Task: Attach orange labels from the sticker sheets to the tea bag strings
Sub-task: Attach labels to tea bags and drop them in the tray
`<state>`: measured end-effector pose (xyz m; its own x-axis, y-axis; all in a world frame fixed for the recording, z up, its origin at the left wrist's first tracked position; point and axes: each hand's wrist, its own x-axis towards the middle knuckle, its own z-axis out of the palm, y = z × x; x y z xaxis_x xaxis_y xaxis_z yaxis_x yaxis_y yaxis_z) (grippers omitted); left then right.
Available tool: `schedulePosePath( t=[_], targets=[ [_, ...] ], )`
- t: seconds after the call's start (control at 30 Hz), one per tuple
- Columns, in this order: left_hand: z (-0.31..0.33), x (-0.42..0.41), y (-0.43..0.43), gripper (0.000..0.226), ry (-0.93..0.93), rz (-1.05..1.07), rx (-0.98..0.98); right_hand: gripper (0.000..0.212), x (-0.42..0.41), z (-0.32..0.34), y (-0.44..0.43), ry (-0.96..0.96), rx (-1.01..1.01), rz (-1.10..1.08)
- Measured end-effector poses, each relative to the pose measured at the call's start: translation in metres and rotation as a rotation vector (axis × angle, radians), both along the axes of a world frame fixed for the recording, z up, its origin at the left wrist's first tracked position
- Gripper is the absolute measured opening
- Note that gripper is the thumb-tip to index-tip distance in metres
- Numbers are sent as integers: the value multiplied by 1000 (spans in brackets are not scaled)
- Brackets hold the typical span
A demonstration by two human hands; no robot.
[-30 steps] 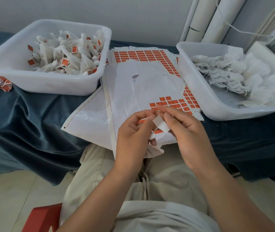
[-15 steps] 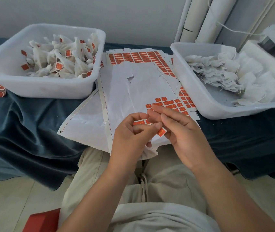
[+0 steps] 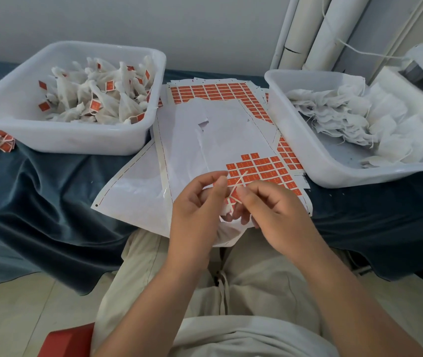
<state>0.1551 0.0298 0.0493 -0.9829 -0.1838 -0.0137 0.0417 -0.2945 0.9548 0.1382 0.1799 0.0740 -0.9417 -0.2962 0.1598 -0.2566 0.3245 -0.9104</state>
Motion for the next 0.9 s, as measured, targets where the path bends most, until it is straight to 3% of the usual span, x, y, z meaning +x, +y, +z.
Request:
schedulePosePath(
  t=[0.1,0.2,0.5,0.67,0.9],
  targets=[
    [1,-4,-5,24,-30,-137,-81,31,0,-4,1,16,42,-4],
    [1,-6,-10,22,-20,-225,-128,30,0,-8,0,-2,83,13],
    [2,-2,-9,17,21,-151,-192,29,0,-11,-2,15,62,27],
    [19,-16,-43,16,-34,138,-266,40,-2,-14,2,40,72,-27],
    [92,-85,-157,21,64,469,-455,43,-3,-13,-1,74,207,-15]
  ],
)
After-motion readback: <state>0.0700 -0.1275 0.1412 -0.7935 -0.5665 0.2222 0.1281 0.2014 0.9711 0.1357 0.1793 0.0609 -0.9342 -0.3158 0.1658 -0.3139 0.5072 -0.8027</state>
